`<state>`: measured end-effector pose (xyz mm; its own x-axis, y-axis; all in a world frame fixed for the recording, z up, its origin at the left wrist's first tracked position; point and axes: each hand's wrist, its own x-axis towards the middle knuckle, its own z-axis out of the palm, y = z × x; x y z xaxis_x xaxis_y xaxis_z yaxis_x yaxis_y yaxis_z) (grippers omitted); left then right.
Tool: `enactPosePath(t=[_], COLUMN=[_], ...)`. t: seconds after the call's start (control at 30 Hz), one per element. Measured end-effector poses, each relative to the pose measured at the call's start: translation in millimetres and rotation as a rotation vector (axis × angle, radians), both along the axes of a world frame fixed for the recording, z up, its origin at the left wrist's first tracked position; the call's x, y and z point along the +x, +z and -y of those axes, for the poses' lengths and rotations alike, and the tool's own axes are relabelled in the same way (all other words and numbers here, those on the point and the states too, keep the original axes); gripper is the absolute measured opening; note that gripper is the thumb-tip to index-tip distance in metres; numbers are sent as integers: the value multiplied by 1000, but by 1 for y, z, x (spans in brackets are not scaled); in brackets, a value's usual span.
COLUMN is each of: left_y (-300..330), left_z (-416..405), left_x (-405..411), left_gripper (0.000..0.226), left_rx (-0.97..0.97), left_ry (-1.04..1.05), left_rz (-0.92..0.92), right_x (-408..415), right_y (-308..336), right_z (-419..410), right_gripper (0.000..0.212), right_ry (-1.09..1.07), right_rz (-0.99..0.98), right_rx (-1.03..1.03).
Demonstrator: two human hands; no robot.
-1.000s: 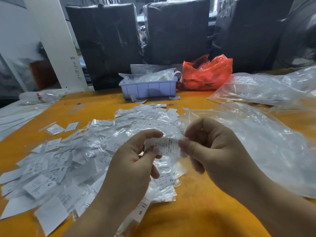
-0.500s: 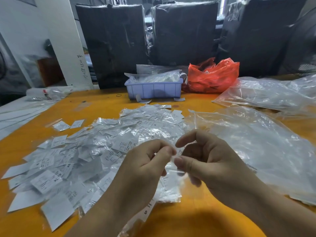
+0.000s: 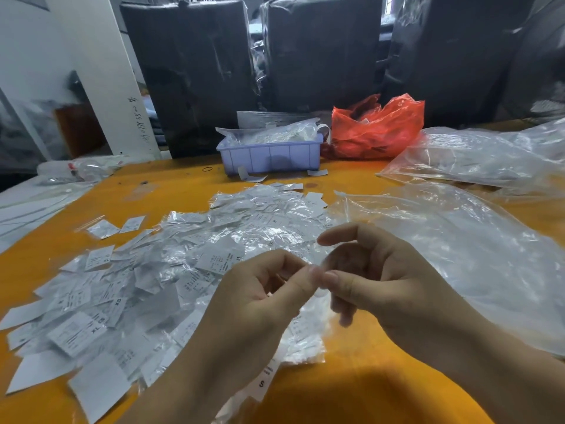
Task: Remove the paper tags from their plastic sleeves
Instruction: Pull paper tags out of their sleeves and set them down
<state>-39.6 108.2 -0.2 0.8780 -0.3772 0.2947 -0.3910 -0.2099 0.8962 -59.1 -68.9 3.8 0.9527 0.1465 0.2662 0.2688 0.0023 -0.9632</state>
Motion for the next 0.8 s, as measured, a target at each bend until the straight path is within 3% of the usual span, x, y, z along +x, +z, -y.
enactPosePath(t=[0.2, 0.37, 0.57, 0.67, 0.8], left_y=[3, 4, 3, 3, 2], left_z=[-1, -2, -2, 0, -1], left_x=[-2, -2, -1, -2, 2], left_gripper=[17, 14, 9, 17, 12], left_rx=[62, 17, -116, -136, -201], left_ry=[52, 122, 176, 146, 204], left_rz=[38, 41, 16, -18, -26], right_x=[-1, -3, -4, -4, -2], right_y=[0, 3, 9, 10, 10], right_z=[-2, -3, 2, 4, 7], right_gripper=[33, 45, 22, 23, 19], right_ry=[-15, 13, 122, 113, 53], right_rz=[4, -85, -214, -204, -187], right_rx=[86, 164, 14, -56, -12])
